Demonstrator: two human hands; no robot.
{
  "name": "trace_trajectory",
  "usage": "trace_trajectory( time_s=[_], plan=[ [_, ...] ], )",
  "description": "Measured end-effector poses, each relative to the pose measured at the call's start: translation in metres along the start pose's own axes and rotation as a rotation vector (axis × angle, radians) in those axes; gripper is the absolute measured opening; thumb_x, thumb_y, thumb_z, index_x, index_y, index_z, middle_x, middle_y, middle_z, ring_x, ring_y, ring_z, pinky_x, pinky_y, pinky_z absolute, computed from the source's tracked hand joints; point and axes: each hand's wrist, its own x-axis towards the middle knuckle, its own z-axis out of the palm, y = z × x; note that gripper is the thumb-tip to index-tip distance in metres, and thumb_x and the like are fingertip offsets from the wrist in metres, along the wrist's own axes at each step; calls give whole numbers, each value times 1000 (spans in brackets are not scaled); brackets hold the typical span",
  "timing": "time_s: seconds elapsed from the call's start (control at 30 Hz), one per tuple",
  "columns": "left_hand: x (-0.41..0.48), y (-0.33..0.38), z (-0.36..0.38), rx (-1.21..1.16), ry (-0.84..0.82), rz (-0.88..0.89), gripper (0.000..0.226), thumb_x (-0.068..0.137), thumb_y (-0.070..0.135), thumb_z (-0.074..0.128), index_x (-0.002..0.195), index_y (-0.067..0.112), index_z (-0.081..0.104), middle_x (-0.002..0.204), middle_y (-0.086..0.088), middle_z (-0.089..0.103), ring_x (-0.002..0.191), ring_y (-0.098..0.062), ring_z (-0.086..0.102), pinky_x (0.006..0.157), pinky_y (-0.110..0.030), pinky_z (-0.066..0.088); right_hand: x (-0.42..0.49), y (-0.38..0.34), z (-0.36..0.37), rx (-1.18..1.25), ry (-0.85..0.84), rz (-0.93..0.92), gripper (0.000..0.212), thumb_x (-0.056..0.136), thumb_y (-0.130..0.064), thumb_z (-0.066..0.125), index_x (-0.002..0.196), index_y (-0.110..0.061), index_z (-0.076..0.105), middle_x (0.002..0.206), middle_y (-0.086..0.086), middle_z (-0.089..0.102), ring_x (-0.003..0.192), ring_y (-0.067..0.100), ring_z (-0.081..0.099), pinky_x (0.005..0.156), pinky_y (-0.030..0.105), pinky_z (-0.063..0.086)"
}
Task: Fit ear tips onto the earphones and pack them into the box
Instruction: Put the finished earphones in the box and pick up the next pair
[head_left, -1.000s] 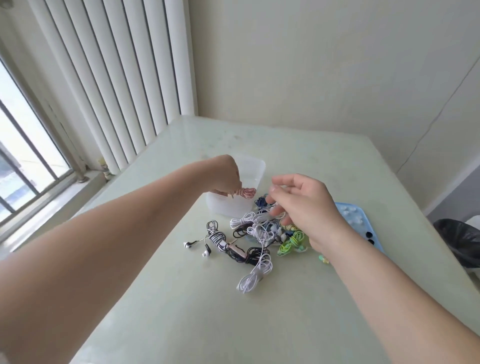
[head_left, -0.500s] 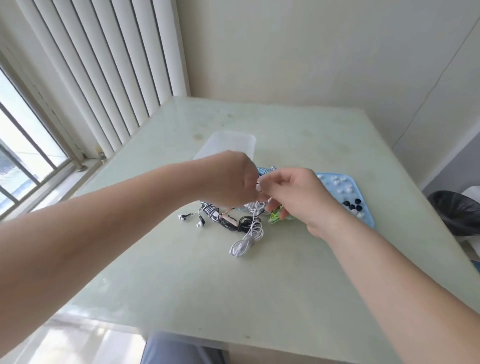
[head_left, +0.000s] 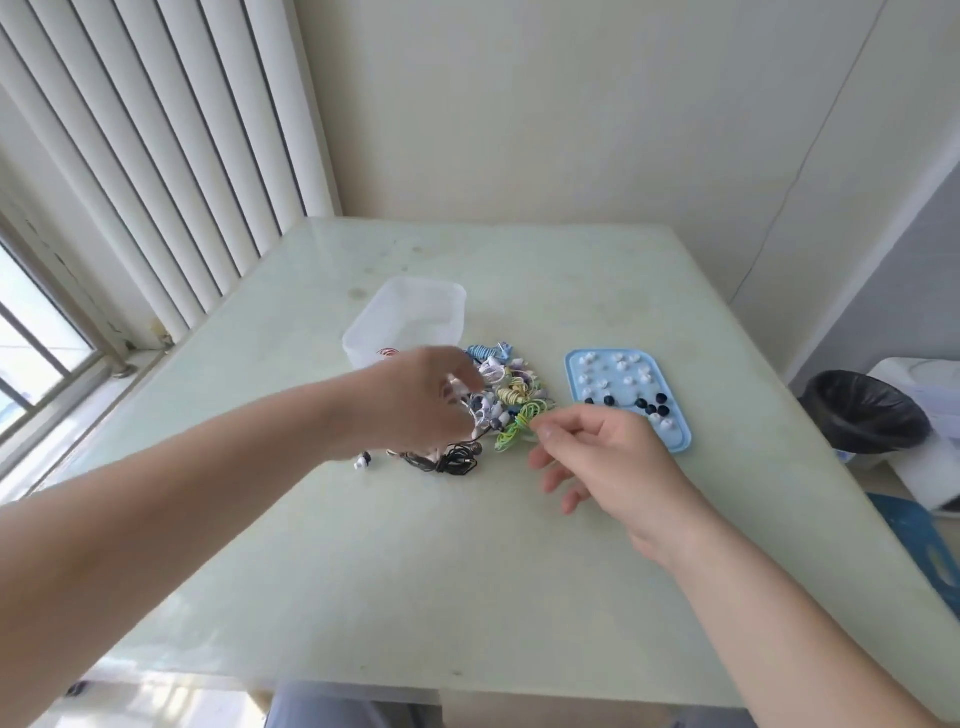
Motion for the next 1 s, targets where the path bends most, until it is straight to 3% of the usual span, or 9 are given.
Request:
trace_trajectory(
  time_s=[0.1, 0.2, 0.3, 0.4, 0.5, 0.6, 0.77, 0.87, 1.0],
  plan=[
    [2, 18, -19, -133, 49, 66, 27, 89, 10, 62, 107, 27, 72, 77, 1, 67, 53, -9, 60, 55, -28, 46, -5, -1, 1, 74, 11, -13, 8, 98, -14, 67, 102, -12, 74, 92, 15, 75, 69, 18, 67, 55, 35, 56],
    [-5, 37, -30, -211, 1, 154, 14, 78, 20, 68, 90, 20, 76, 73, -7, 69, 63, -14, 59, 62, -34, 44, -6, -6, 2, 110, 32, -47, 18, 96, -16, 70, 114, -20, 71, 105, 8, 74, 82, 18, 72, 69, 39, 64],
    [-5, 50, -33, -198, 102, 232, 9, 84, 31, 76, 83, 23, 74, 68, 4, 68, 63, -13, 59, 66, -32, 46, -4, -14, 2, 142, -26, -52, 37, 94, -18, 73, 129, -27, 65, 114, 2, 73, 99, 23, 74, 83, 44, 63],
    [-1, 60, -34, -220, 216, 302, 7, 95, 28, 68, 92, 30, 74, 66, 8, 66, 64, -12, 59, 69, -29, 48, -3, -16, 5, 185, -78, -28, 46, 91, -18, 77, 132, -30, 61, 123, 5, 70, 108, 26, 72, 89, 45, 62],
    [-5, 66, -36, -298, 50, 314, 22, 100, 16, 59, 109, 30, 73, 71, -2, 68, 70, -19, 58, 70, -30, 47, -1, -15, 6, 251, -54, -34, 57, 85, -18, 81, 134, -37, 59, 132, 4, 65, 113, 19, 70, 97, 47, 59],
    [-9, 67, -30, -455, -144, 350, 31, 102, 1, 49, 117, 15, 73, 79, -13, 69, 72, -25, 62, 70, -32, 54, 1, -14, 2, 371, -95, -42, 72, 80, -18, 87, 141, -38, 55, 137, 5, 62, 118, 17, 69, 102, 48, 56],
    [-3, 55, -12, -642, -276, 317, 47, 96, -17, 35, 126, 2, 67, 110, -26, 71, 78, -32, 65, 74, -36, 57, -8, -7, -13, 537, -142, -53, 23, 91, -10, 72, 113, -8, 68, 109, 16, 72, 96, 33, 72, 81, 40, 61],
    [3, 39, 4, -753, -269, 272, 51, 81, -10, 45, 125, 3, 68, 108, -22, 72, 78, -31, 67, 72, -35, 57, -18, 2, -24, 582, -104, -25, 22, 97, -3, 59, 118, -1, 63, 96, 20, 70, 75, 33, 68, 70, 40, 60],
    [4, 13, 42, -840, -230, 111, 62, 61, -7, 44, 116, 1, 72, 93, -15, 69, 70, -29, 66, 68, -35, 59, -30, 16, -38, 541, -47, -27, 23, 101, 0, 54, 123, -1, 60, 88, 21, 66, 68, 32, 64, 63, 38, 57]
  ],
)
